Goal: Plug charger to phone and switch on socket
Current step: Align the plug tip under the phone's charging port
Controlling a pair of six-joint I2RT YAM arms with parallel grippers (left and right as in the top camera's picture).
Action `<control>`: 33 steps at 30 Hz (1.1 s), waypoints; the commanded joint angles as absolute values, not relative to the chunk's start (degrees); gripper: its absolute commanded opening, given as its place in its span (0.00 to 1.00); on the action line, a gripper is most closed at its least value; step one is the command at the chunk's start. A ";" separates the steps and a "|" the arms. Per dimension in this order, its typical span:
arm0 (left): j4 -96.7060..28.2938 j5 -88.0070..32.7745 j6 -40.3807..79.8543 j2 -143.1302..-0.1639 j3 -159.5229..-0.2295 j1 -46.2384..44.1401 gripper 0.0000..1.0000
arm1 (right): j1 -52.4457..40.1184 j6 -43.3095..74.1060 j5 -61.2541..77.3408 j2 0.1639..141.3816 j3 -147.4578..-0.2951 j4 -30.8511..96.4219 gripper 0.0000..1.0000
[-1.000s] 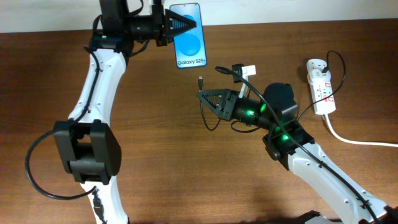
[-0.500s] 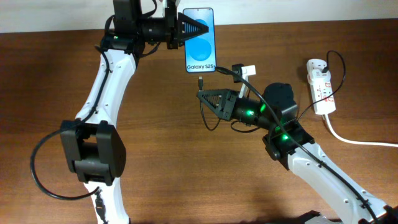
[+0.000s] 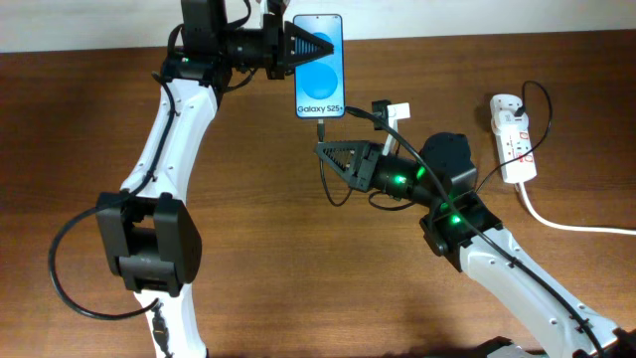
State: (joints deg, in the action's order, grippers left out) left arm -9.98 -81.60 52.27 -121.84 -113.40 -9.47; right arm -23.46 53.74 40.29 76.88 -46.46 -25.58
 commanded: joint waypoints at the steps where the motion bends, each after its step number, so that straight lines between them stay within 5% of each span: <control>1: -9.72 -83.15 51.33 -122.28 -114.04 -9.50 0.00 | -23.62 52.77 39.81 77.19 -46.41 -25.96 0.04; 33: -9.93 -83.15 50.00 -122.28 -114.04 -9.87 0.00 | -23.59 52.80 39.59 77.25 -46.39 -24.97 0.04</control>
State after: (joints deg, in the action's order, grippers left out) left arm -10.02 -81.65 51.18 -121.84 -113.40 -9.65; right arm -23.46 53.74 40.27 77.10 -46.46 -24.60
